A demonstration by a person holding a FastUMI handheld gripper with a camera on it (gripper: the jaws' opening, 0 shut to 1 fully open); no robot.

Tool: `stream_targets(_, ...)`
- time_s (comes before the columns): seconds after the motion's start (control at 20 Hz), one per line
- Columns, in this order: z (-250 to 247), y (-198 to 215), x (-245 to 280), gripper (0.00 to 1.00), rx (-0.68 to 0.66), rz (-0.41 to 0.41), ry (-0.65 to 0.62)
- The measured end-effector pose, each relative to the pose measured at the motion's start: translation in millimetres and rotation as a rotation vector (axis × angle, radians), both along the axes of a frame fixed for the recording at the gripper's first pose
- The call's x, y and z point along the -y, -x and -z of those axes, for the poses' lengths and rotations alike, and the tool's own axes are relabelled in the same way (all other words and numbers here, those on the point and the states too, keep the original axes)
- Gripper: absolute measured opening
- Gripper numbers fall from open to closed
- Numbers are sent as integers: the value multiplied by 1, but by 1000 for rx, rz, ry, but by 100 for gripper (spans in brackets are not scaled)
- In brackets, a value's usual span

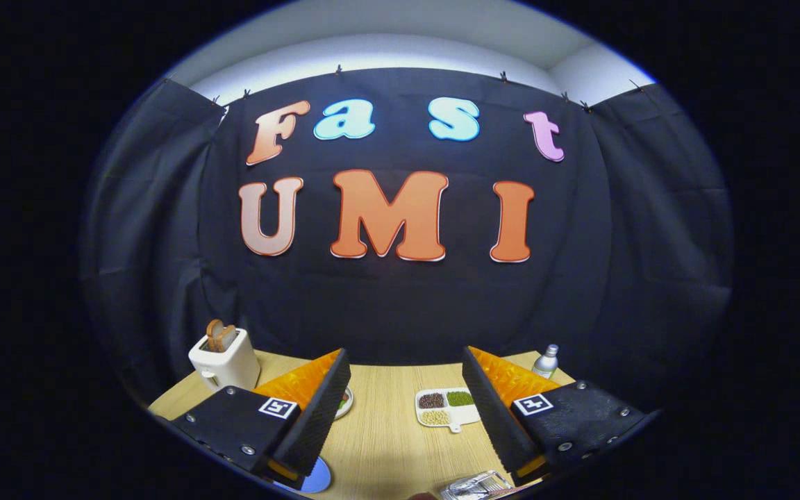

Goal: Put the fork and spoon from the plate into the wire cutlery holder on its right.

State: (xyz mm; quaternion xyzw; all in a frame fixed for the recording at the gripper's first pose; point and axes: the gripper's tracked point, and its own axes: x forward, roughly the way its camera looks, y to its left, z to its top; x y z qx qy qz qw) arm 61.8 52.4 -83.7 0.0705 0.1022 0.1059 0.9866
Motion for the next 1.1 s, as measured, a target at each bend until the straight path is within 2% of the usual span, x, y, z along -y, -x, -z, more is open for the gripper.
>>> stream_targets(0.1, -11, 3, -15, 97, 47, 4, 6)
stream_targets(0.25, -14, 12, -52, 97, 61, -42, 6)
stream_targets(0.7, 16, 39, -156, 97, -62, -172, -29)
stream_targets(0.85, 42, 46, -183, 97, -153, -220, -3)
stream_targets(1.1, 92, 70, -221, 97, -384, -306, -1)
